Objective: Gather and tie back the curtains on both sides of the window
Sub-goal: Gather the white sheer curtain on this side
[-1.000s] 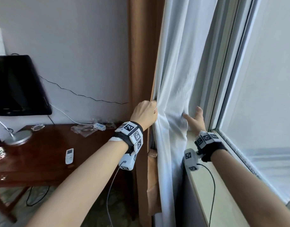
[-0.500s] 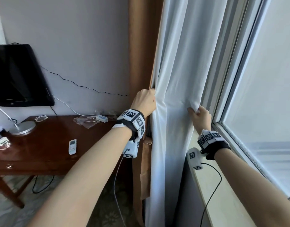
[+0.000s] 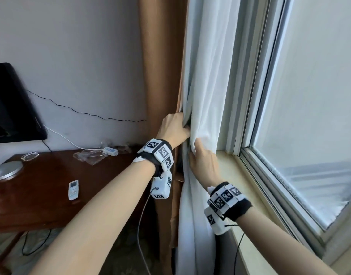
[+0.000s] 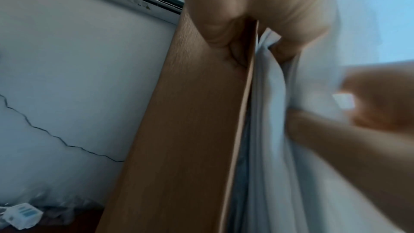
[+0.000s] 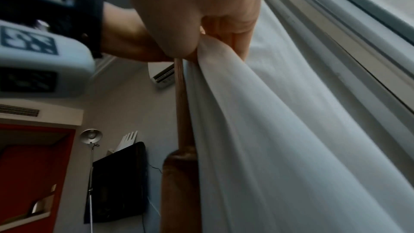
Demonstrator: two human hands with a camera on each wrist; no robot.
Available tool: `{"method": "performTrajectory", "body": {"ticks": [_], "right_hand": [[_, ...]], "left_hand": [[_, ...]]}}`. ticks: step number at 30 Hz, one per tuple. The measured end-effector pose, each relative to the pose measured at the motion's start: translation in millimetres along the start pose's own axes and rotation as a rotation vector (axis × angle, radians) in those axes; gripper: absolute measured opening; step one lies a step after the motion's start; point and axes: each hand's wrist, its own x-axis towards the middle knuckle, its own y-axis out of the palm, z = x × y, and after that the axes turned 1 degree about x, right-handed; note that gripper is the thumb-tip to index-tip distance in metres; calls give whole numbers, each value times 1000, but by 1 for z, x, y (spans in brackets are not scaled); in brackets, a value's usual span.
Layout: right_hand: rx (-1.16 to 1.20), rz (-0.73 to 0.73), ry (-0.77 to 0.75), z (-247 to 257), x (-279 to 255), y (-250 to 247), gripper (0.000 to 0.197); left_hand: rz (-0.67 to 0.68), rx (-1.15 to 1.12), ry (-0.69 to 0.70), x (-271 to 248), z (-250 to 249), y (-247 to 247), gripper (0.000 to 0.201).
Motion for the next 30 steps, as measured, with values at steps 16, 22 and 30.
{"method": "performTrajectory", "body": {"ticks": [16, 22, 30], "right_hand": [[253, 227, 161, -33, 39, -19, 40], [350, 57, 416, -93, 78, -33, 41], [644, 293, 751, -129, 102, 7, 65]], "left_hand": [[-60, 125, 62, 8, 3, 6, 20], [-66, 126, 56, 17, 16, 6, 15], [-35, 114, 40, 21, 15, 7, 18]]}}
